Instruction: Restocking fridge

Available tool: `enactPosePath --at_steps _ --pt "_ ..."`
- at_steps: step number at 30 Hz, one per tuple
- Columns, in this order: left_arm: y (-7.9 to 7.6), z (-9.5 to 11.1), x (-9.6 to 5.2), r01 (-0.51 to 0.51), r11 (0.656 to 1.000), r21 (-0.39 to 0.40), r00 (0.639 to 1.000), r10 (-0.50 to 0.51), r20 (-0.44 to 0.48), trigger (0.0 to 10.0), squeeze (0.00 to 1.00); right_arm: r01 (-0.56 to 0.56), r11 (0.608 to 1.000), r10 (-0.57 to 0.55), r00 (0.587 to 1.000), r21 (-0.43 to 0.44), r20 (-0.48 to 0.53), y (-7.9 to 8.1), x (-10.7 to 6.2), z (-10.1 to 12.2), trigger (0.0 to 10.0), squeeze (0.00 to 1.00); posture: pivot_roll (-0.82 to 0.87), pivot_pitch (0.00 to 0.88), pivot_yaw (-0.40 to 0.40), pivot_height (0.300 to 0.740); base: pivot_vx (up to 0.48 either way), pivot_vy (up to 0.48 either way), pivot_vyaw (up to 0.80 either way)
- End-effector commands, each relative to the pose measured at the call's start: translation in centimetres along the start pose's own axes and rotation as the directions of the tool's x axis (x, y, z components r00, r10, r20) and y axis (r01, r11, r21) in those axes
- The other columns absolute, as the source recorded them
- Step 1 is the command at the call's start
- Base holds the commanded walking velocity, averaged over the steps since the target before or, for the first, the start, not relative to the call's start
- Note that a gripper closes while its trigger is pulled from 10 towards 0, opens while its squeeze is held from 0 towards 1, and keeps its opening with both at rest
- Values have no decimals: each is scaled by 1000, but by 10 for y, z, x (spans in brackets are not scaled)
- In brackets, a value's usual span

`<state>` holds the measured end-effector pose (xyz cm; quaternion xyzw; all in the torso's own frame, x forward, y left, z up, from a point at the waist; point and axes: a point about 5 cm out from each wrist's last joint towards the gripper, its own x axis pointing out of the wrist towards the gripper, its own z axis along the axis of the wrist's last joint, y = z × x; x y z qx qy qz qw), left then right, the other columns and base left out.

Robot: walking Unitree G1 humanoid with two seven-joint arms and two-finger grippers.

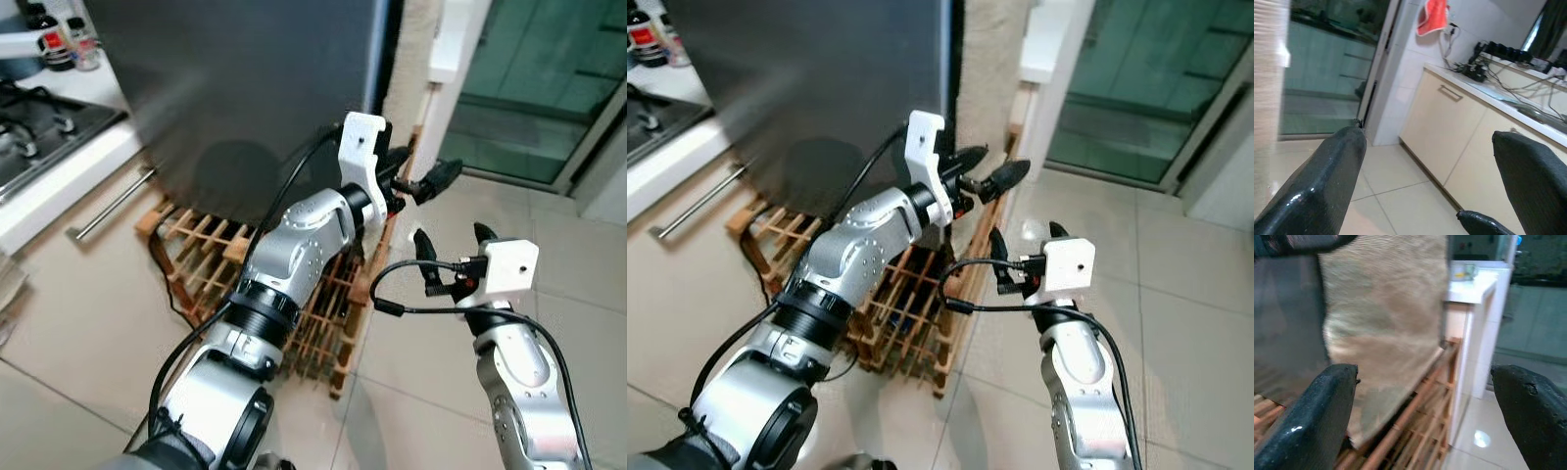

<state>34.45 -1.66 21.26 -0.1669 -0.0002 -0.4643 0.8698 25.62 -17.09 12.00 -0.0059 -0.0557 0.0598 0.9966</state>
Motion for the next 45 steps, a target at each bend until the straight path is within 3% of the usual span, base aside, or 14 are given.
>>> enactPosePath --at_steps 1,8,11,13,17,19,22,24,25,27,32,35,39,45 --pt "-60 -10 29 176 976 -124 984 -171 53 10000 0 5 1000 -5 1000 -3 -8 -2 -1 -1 10000 0 -162 0 67 740 0 0 0" --pt "-46 -13 15 131 988 -83 991 -128 40 10000 0 8 1000 -8 1000 -5 -5 -2 0 -1 10000 0 -160 0 71 740 0 0 0" --pt "-32 -13 -1 76 996 -53 996 -74 39 10000 0 24 1000 -24 1000 -6 -1 -4 0 -1 10000 0 -153 0 73 740 0 0 0" --pt "-14 -9 -21 -11 1000 21 999 10 48 10000 0 51 999 -50 999 -6 5 -8 -1 -1 10000 0 -140 0 72 740 0 0 0" --pt "6 -8 -37 -145 985 96 988 139 63 10000 0 57 998 -57 998 -8 9 -9 0 -1 10000 0 -132 0 72 740 0 0 0" --pt "29 -12 -57 -303 948 99 952 296 78 10000 0 64 998 -64 998 -9 15 -10 2 -1 10000 0 -116 0 68 740 0 0 0" --pt "34 -14 -67 -363 922 132 931 353 94 10000 0 69 998 -68 997 -8 19 -10 3 -1 10000 0 -112 0 67 740 0 0 0" --pt "47 -17 -85 -525 842 123 849 510 137 10000 0 85 996 -85 996 2 34 -11 4 0 10000 0 -98 0 65 740 0 0 0" --pt "56 -21 -98 -626 767 138 779 607 159 10000 0 93 996 -93 995 10 42 -10 6 1 10000 0 -92 0 65 740 0 0 0" --pt "60 -24 -102 -677 718 163 736 657 164 10000 0 100 995 -101 994 19 49 -8 8 1 10000 0 -84 0 62 740 0 0 0" --pt "62 -16 -99 -702 659 270 711 672 208 10000 0 97 995 -98 994 24 50 -5 11 0 10000 0 -73 0 57 740 0 0 0" --pt "58 -15 -95 -683 656 321 727 655 208 10000 0 93 995 -94 994 25 54 -4 15 1 10000 0 -75 0 54 740 0 0 0" --pt "56 -16 -92 -677 676 291 734 646 210 10000 0 84 996 -86 995 28 59 -2 18 2 10000 0 -74 0 47 740 0 0 0" --pt "61 -6 -91 -705 654 275 709 662 243 10000 0 62 997 -64 997 36 51 4 21 0 10000 0 -58 0 43 740 0 0 0"
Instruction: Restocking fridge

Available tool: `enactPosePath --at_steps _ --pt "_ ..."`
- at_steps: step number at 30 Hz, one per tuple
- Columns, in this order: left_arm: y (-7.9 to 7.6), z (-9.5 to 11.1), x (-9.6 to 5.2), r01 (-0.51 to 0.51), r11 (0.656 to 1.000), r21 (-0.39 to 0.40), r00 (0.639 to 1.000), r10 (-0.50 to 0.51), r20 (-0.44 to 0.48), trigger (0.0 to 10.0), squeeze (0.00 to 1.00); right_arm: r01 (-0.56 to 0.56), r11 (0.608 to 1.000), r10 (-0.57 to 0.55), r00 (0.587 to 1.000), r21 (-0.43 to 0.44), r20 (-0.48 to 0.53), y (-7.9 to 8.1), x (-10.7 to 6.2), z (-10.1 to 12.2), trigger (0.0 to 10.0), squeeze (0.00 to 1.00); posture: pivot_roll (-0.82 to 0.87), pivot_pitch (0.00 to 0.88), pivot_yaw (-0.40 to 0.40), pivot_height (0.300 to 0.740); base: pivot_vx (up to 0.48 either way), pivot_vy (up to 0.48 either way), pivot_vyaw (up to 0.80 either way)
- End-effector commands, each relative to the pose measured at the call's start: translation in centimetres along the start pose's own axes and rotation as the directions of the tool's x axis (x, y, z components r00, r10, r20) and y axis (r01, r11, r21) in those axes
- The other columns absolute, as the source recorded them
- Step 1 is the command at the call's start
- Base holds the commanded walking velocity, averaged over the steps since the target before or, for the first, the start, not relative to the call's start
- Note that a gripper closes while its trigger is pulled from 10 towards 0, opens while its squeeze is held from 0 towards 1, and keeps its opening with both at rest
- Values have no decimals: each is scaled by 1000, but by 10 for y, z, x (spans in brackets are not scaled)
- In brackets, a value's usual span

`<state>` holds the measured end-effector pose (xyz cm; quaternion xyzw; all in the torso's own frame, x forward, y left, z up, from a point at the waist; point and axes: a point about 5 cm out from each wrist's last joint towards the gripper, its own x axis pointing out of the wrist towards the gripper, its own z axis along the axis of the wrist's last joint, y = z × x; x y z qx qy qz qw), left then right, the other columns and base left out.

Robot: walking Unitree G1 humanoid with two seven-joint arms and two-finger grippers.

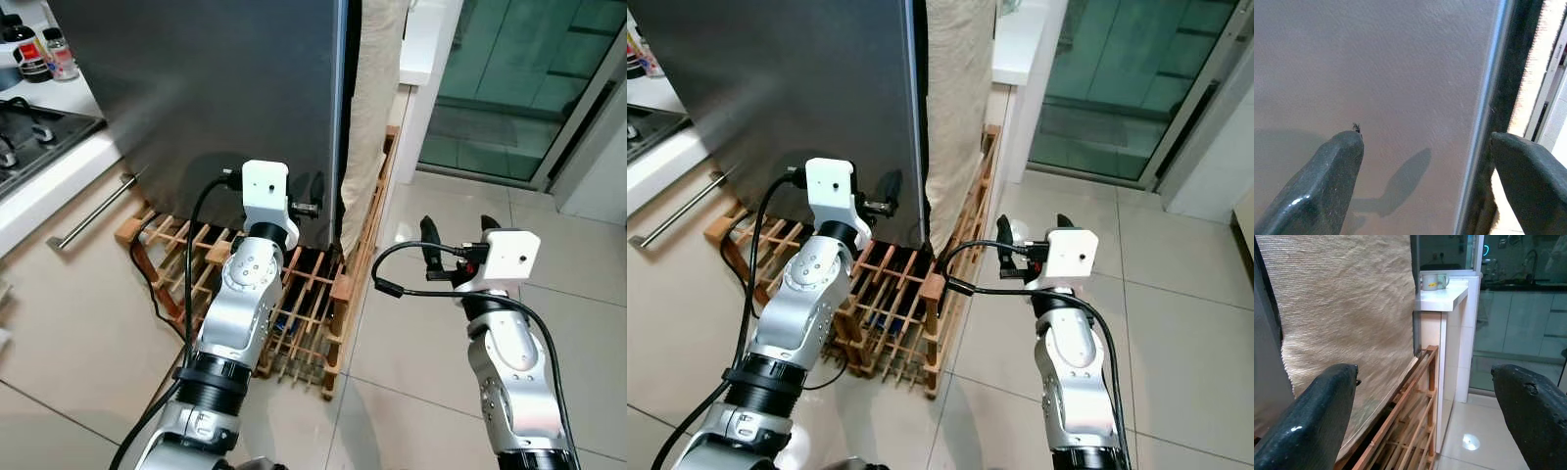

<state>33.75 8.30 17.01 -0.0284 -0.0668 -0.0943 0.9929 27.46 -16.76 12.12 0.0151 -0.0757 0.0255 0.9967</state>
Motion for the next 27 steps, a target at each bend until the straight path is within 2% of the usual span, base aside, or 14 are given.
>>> enactPosePath --at_steps 1,11,16,24,27 --pt "4 5 4 -21 1000 7 1000 20 11 10000 0 -8 1000 8 1000 -1 10 3 2 1 10000 0 -58 0 43 740 0 0 0" --pt "10 4 1 -9 999 38 1000 9 7 10000 0 -16 1000 16 1000 15 9 9 8 -2 10000 0 -34 0 54 740 0 0 0" --pt "7 5 3 6 1000 25 1000 -6 11 10000 0 -25 1000 25 1000 1 16 12 9 0 10000 0 -48 0 53 740 0 0 617" --pt "1 5 1 20 999 -33 999 -19 28 10000 0 -16 1000 16 1000 -12 4 3 9 -1 10000 0 -64 0 40 740 0 -466 523" --pt "-1 7 1 38 998 -54 999 -36 40 10000 0 -21 1000 21 1000 -16 1 2 9 -1 10000 0 -62 0 36 740 0 0 0"
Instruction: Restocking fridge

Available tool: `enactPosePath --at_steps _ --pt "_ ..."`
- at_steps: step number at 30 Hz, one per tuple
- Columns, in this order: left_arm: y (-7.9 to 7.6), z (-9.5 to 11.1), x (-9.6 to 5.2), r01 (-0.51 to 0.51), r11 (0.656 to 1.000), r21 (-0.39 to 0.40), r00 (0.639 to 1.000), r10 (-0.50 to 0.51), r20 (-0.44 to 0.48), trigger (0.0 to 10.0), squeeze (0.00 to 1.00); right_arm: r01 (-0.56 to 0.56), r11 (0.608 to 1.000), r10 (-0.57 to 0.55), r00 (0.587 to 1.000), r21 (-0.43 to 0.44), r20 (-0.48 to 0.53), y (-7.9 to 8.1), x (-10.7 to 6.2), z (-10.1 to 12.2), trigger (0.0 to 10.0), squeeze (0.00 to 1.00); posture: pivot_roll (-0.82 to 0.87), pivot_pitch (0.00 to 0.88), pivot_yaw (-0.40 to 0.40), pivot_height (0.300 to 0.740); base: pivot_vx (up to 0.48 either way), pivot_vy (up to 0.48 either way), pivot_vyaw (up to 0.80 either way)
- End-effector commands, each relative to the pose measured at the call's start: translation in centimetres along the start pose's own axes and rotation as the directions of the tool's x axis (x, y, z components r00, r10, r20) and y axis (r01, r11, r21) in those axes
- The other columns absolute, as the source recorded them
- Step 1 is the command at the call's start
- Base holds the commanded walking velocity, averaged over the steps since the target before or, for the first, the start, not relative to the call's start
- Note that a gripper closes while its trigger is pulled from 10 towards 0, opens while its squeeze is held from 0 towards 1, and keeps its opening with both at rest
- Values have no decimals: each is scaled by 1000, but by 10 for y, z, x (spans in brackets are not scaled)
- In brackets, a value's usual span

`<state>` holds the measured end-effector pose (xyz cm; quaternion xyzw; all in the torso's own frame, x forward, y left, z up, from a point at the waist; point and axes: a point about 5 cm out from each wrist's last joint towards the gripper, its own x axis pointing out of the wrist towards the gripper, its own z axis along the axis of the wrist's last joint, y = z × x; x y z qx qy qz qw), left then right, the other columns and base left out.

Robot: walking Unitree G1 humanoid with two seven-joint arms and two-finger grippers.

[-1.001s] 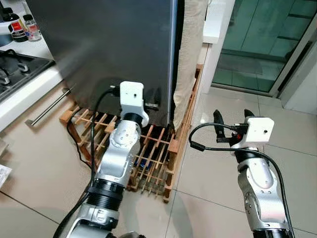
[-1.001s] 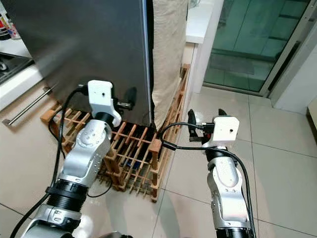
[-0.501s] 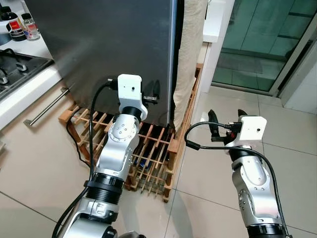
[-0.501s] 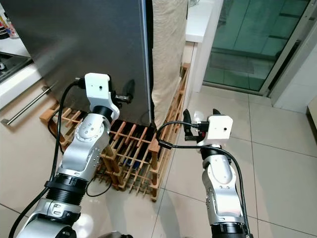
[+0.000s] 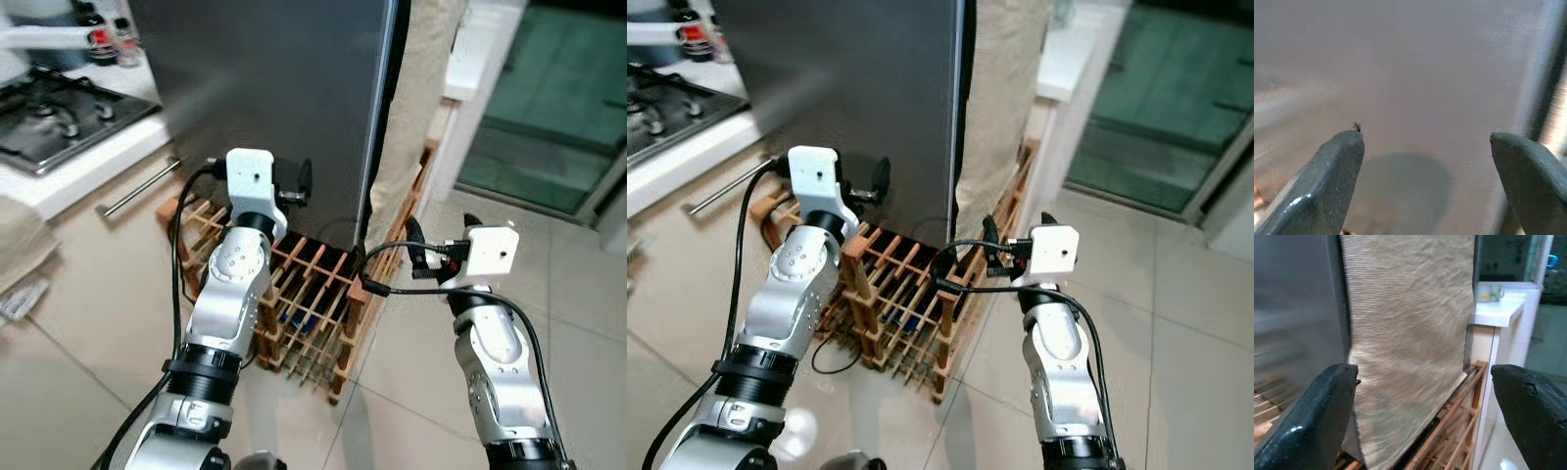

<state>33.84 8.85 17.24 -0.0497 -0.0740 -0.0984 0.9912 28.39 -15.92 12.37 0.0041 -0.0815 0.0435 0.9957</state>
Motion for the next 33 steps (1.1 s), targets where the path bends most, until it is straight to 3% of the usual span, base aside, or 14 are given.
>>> enactPosePath --at_steps 1,7,14,19,33 --pt "-9 6 2 54 999 7 998 -54 28 10000 0 13 1000 -13 1000 1 -8 -6 0 -1 10000 0 -58 0 36 740 0 0 0" --pt "-8 5 4 63 997 45 998 -64 10 10000 0 4 1000 -4 1000 2 -4 -2 2 -1 10000 0 -54 0 44 740 0 0 0" --pt "-9 -1 3 91 996 13 996 -91 -11 10000 0 -4 1000 4 1000 -6 -3 -1 1 -2 10000 0 -56 0 38 740 0 -308 0" --pt "-7 -7 4 55 998 -32 997 -56 -43 10000 0 -31 999 31 999 -13 -13 2 2 -3 10000 0 -56 0 16 740 48 -415 669" --pt "-3 -5 10 23 999 -42 999 -24 -39 10000 0 -45 999 45 999 -31 -3 2 6 0 10000 0 -70 0 22 740 274 -374 614"
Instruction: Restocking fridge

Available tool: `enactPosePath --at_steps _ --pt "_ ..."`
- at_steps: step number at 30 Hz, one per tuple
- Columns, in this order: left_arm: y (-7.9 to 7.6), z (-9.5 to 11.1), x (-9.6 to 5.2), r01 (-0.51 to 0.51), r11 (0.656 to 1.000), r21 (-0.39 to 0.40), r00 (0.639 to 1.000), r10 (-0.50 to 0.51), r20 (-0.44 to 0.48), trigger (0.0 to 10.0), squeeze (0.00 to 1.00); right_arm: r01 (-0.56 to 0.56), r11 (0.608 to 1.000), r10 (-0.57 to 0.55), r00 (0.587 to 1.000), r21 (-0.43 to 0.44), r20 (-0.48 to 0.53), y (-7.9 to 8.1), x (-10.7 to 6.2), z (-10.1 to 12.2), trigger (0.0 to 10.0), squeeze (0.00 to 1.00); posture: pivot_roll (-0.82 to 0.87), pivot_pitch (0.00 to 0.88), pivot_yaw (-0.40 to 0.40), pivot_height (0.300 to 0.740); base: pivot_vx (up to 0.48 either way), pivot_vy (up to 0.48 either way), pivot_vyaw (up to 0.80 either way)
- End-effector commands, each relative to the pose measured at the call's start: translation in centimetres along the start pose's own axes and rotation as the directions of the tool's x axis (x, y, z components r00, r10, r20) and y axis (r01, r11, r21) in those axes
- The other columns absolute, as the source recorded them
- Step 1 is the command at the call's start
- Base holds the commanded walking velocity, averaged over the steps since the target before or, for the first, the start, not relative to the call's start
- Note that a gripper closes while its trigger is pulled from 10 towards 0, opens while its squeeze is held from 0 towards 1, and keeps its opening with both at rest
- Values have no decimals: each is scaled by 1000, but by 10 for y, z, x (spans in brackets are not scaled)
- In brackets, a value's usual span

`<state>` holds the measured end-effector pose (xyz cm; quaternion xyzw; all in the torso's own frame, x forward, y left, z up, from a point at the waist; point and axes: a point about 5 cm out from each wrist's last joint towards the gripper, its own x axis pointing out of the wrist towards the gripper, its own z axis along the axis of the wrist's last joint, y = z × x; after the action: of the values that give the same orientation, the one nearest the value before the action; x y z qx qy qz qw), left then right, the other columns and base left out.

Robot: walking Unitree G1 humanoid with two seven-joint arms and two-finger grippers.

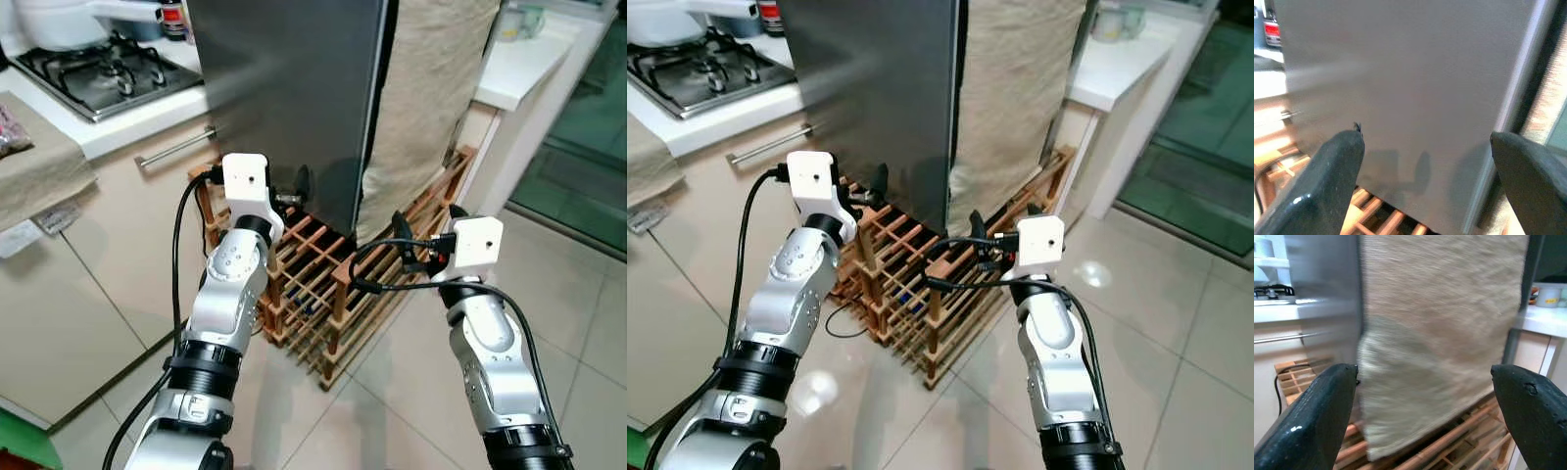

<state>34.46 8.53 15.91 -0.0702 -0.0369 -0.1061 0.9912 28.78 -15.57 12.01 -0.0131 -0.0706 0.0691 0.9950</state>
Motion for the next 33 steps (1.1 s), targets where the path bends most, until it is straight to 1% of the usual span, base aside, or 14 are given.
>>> enactPosePath --at_steps 1,10,11,12,15,19,21,22,26,28,29,31,32,33 --pt "-3 10 5 15 1000 9 999 -16 31 10000 0 9 1000 -9 1000 -2 21 -1 2 4 10000 0 -70 0 22 740 356 -315 581" --pt "2 10 6 -16 1000 -2 1000 16 20 10000 0 23 1000 -24 999 19 29 0 3 4 10000 0 -59 0 31 740 355 -318 564" --pt "9 7 8 -66 998 15 998 66 -8 10000 0 30 999 -32 999 45 35 -2 2 6 10000 0 -59 0 28 740 0 -240 0" --pt "11 6 9 -73 997 25 997 73 -23 10000 0 36 998 -38 999 49 36 -4 2 6 10000 0 -62 0 28 740 0 0 0" --pt "14 5 10 -55 998 30 998 56 -38 10000 0 43 998 -45 998 45 36 -8 -1 7 10000 0 -67 0 29 740 0 0 0" --pt "23 5 6 -35 998 44 998 37 -53 10000 0 48 998 -48 998 32 28 -11 -9 5 10000 0 -72 0 34 740 0 0 0" --pt "27 4 -2 4 998 68 998 1 -63 10000 0 52 998 -53 998 27 16 -12 -15 3 10000 0 -73 0 38 740 0 0 0" --pt "27 4 -2 4 998 68 998 1 -63 10000 0 52 998 -53 998 27 16 -12 -15 3 10000 0 -73 0 38 740 0 0 0" --pt "39 -7 -28 91 992 91 988 -79 -131 10000 0 56 998 -55 998 25 -9 -12 -26 -4 10000 0 -65 0 49 740 0 0 0" --pt "43 -7 -34 127 988 86 982 -113 -151 10000 0 59 998 -58 998 27 -15 -13 -27 -5 10000 0 -60 0 47 740 0 0 0" --pt "43 -7 -34 127 988 86 982 -113 -151 10000 0 59 998 -58 998 27 -15 -13 -27 -5 10000 0 -60 0 47 740 0 0 0" --pt "37 -2 -35 212 975 65 968 -200 -153 10000 0 58 998 -57 998 30 -15 -12 -26 -5 10000 0 -58 0 47 740 0 0 0" --pt "37 -2 -35 212 975 65 968 -200 -153 10000 0 58 998 -57 998 30 -15 -12 -26 -5 10000 0 -58 0 47 740 0 0 0" --pt "28 5 -34 287 957 39 950 -279 -141 10000 0 49 998 -48 999 37 -15 -11 -24 -4 10000 0 -54 0 43 740 0 0 0"
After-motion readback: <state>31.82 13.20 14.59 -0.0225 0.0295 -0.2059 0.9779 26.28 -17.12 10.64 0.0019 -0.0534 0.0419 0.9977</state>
